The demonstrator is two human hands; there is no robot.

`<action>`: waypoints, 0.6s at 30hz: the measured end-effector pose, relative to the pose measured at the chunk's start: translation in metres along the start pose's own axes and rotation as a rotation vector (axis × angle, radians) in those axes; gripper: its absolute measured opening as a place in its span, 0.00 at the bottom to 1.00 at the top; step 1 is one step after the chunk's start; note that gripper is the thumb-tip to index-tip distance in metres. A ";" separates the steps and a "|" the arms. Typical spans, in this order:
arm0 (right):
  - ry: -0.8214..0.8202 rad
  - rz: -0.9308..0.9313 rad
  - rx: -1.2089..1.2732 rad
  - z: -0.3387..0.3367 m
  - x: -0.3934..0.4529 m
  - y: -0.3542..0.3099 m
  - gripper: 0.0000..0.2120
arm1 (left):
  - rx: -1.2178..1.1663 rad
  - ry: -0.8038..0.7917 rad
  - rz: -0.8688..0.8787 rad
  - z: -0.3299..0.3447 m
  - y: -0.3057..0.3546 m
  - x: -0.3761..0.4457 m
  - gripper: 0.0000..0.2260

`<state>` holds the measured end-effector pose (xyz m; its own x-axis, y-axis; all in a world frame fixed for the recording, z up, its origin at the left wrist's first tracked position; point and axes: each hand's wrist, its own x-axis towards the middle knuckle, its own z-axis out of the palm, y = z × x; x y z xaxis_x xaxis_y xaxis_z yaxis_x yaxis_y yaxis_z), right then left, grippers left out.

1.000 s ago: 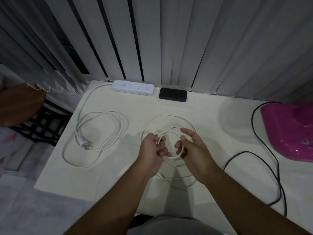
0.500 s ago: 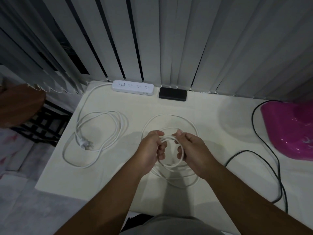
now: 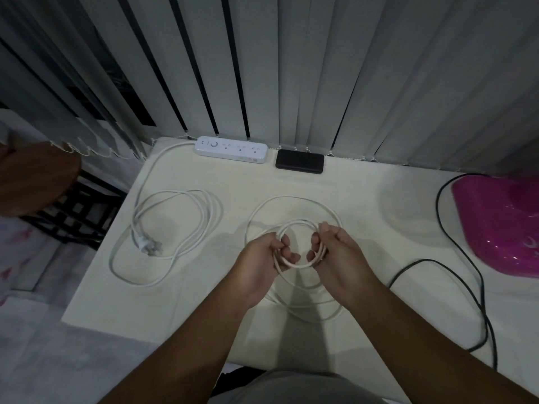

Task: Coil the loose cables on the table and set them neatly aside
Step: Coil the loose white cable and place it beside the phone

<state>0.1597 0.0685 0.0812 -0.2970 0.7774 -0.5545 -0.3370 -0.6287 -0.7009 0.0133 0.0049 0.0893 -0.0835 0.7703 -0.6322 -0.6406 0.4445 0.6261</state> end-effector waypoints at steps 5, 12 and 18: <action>0.001 -0.122 -0.507 -0.008 -0.011 0.007 0.04 | -0.061 0.086 -0.018 -0.002 0.001 0.007 0.09; -0.196 -0.127 -0.670 0.007 -0.008 -0.013 0.09 | 0.357 0.137 0.047 0.008 0.017 0.005 0.10; -0.096 -0.167 -0.340 0.010 -0.001 -0.005 0.09 | 0.159 0.073 0.115 0.002 0.009 0.004 0.12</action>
<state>0.1532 0.0707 0.0900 -0.3511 0.8526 -0.3871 -0.0771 -0.4384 -0.8955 0.0087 0.0126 0.0930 -0.2085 0.7875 -0.5800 -0.4951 0.4264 0.7570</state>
